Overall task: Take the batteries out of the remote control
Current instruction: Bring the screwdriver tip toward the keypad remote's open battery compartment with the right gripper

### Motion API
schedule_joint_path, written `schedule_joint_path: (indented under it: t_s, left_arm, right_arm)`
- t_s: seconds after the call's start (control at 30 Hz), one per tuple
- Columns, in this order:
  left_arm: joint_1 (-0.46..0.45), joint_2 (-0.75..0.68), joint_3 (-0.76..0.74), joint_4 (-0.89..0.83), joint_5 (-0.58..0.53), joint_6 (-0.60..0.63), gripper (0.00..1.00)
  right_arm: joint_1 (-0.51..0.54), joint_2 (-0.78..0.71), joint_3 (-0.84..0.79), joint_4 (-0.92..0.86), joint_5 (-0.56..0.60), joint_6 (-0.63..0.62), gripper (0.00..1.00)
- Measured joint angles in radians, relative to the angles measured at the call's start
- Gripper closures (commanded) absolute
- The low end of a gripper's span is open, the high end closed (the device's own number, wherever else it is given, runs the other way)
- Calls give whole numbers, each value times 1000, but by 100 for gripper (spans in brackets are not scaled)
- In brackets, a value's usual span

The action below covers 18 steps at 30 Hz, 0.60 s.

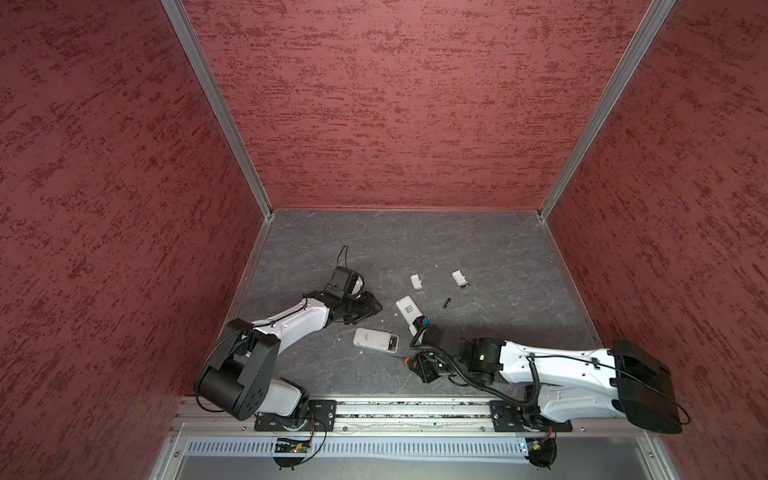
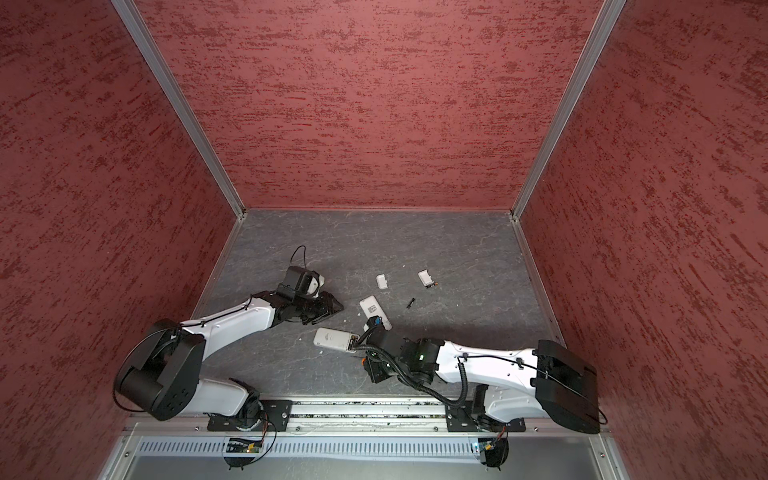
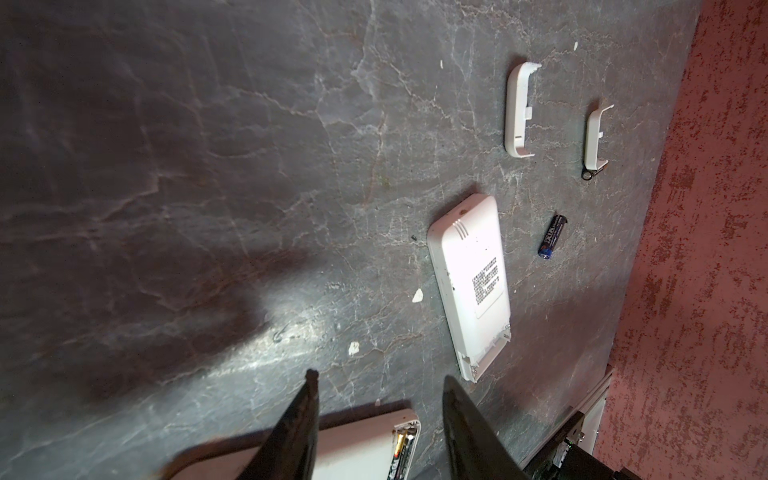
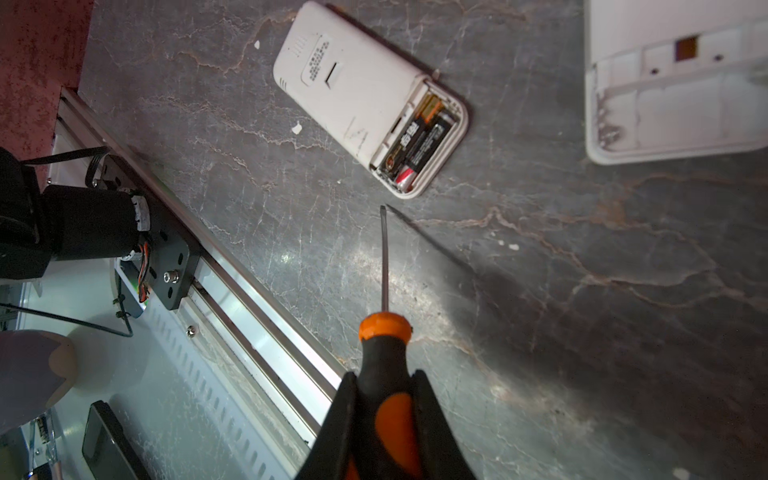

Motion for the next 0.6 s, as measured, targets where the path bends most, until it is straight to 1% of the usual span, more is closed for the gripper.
schedule_joint_path:
  t_s: [0.17,0.47,0.57,0.6]
  left_arm:
    - [0,0,0,-1,0,0,51]
    - [-2,-26,0,-44,-11,23,41]
    - [-11,-74,-1,-79,-26,40,34]
    - [-16,-90,-1,-93,-32,48,29]
  right_arm:
    - [-26,10,1,11,15,-23,100]
    - [-93,40,12,34,36,-80,100]
    - [-120,69,31,50,36,-103,100]
    - [-129,81,38,56,36,-111,100]
